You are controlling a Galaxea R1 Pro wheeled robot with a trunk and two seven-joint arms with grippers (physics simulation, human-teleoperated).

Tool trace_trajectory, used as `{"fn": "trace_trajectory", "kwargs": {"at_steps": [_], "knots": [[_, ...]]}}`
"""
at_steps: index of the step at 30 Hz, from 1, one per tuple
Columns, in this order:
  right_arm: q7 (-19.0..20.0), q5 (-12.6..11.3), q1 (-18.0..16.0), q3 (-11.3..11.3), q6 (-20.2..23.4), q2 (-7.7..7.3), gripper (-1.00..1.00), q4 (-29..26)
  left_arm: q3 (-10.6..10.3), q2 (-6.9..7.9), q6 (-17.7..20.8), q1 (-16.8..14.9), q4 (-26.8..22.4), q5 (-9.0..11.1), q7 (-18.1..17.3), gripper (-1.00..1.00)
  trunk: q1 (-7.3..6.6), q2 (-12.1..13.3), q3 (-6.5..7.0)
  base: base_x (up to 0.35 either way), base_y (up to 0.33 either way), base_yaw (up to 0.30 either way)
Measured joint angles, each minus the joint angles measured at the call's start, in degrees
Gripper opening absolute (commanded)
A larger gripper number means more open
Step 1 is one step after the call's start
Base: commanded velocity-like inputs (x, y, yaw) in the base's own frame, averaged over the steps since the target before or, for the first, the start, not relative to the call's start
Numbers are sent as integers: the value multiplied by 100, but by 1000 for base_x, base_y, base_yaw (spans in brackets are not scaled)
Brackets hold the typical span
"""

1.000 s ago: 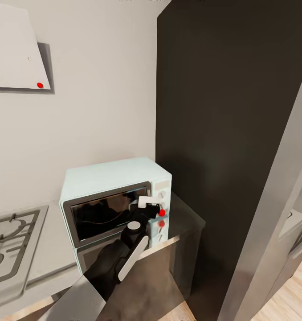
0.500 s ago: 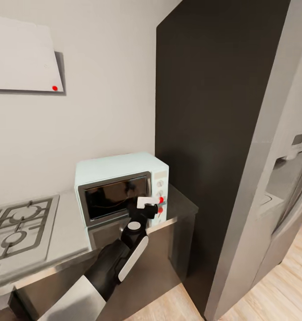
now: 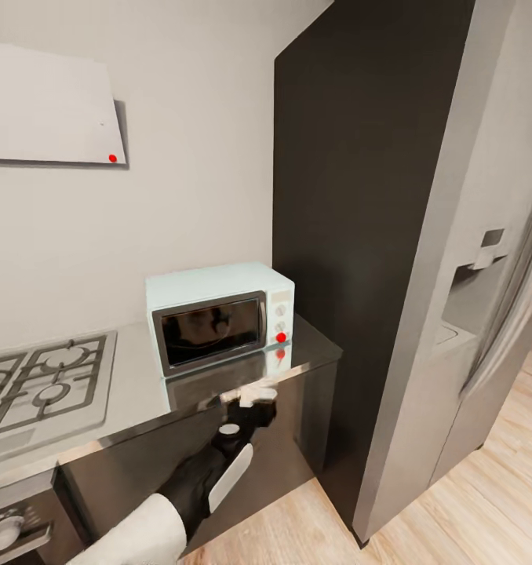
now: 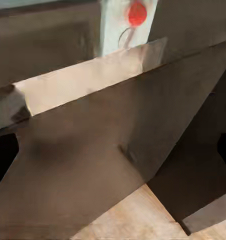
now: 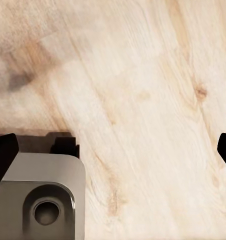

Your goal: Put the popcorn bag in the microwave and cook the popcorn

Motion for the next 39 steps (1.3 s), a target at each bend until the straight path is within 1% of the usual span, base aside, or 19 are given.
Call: {"fn": "trace_trajectory", "kwargs": {"at_steps": [2,4,5,8,10,12,15,16,21,25,26,27,28,30,32,34,36,37,39], "knots": [[-2,0,0,0,-1,1,100,0,49,0,-533,0,1433,408,-1399,100,0,0,0,-1,0,0],[-11,0,0,0,-1,7,100,0,50,0,-690,2,2440,613,-2079,100,-1,-2,1,0,0,0],[-14,0,0,-1,-3,8,100,0,54,1,-709,8,2995,633,-2198,100,0,0,0,0,0,0],[-25,-3,0,-1,-18,9,100,-1,78,0,-735,29,3775,719,-2811,100,0,-1,0,0,0,0],[-27,-4,0,-1,-33,8,100,-3,90,0,-740,79,4059,971,-3158,100,0,-1,0,0,0,0],[-27,-5,0,-1,-41,7,100,-3,89,57,-740,250,4164,1094,-3239,100,0,-1,0,0,0,0],[-28,-3,0,-1,-44,3,100,-2,97,401,-678,400,4220,1339,-3465,100,0,-1,1,0,0,0],[-28,-3,0,-1,-47,1,100,-1,96,552,-625,427,4231,1529,-3712,100,0,-1,1,0,0,0],[-28,0,0,-4,-54,-14,100,-5,99,1005,-329,456,4230,1993,-4249,100,0,-1,1,0,0,0],[-27,0,0,-4,-54,-23,100,-6,97,1191,-270,459,4208,2742,-4317,100,0,-1,1,0,0,0],[-27,0,0,-6,-54,-24,100,-5,98,1291,-263,459,4198,2907,-4324,100,0,-1,1,0,0,0],[-29,-1,0,-4,-53,-24,100,-5,110,1607,-254,456,4158,3362,-4461,100,0,-1,1,0,0,0],[-30,0,0,-3,-50,-25,100,-5,120,1836,-252,454,4150,3582,-4611,100,0,-1,1,0,0,0],[-31,0,0,-3,-47,-25,100,-5,107,2000,-242,453,4145,4083,-5021,100,0,-1,1,0,0,0],[-29,0,0,-1,-46,-25,100,-5,38,2057,-145,454,4141,4358,-5177,100,0,-1,1,0,0,0],[-29,0,0,-1,-46,-25,100,-6,-6,2060,-40,453,4151,4401,-5142,100,0,-1,1,0,0,0],[-29,0,0,-1,-46,-15,100,-5,-96,2046,46,541,4224,4136,-4785,100,0,-1,0,0,0,0],[-29,0,0,-1,-46,-12,100,-3,-121,2040,54,665,4231,3943,-4667,100,0,-1,0,0,0,0],[-28,0,0,-1,-46,-2,100,-1,-149,1970,24,1090,4239,3137,-4487,100,0,-1,-1,0,0,0]]}}
